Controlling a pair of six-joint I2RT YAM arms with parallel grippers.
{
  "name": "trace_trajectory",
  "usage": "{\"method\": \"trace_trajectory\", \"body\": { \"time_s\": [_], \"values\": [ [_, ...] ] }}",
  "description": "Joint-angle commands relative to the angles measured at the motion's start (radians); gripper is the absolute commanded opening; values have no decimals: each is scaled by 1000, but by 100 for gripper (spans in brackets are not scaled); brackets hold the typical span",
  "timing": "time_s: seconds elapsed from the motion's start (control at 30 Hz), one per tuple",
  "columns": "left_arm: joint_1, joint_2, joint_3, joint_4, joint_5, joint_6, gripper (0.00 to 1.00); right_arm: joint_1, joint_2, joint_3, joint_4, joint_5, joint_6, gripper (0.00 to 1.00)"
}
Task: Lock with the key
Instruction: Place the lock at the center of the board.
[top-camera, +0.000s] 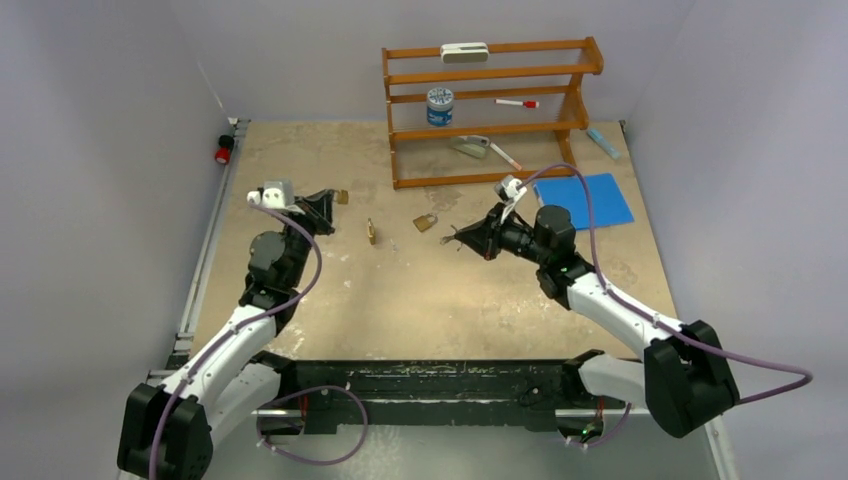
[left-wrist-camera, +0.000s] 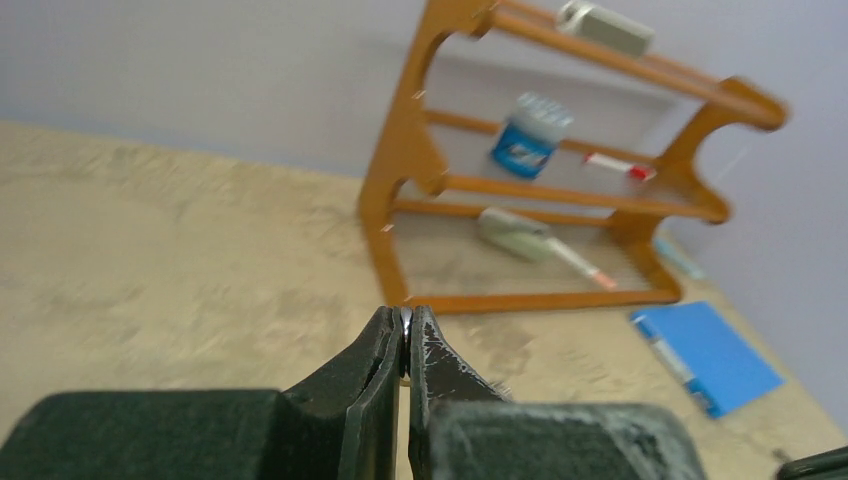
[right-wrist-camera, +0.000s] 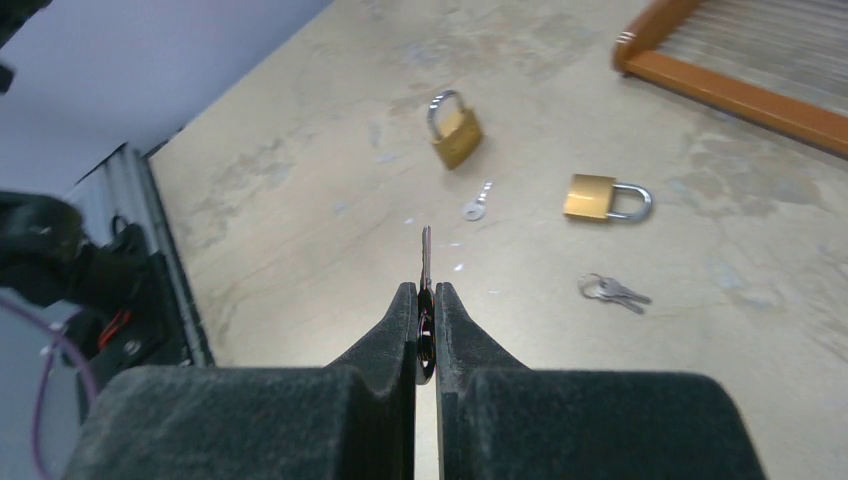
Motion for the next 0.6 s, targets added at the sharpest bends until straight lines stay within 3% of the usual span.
{"method": "trace_trajectory", "body": {
  "time_s": [0.0, 0.33, 0.57],
  "values": [
    [-2, 11, -16, -88, -148, 47, 0, -4, 11, 43, -22, 176, -1, 0],
    [2, 54, -70, -132, -270, -15, 0, -4, 102, 73, -107, 459, 114, 0],
    [4, 191, -85, -78, -213, -49, 0, -4, 215, 151, -197, 514, 154, 0]
  ]
}}
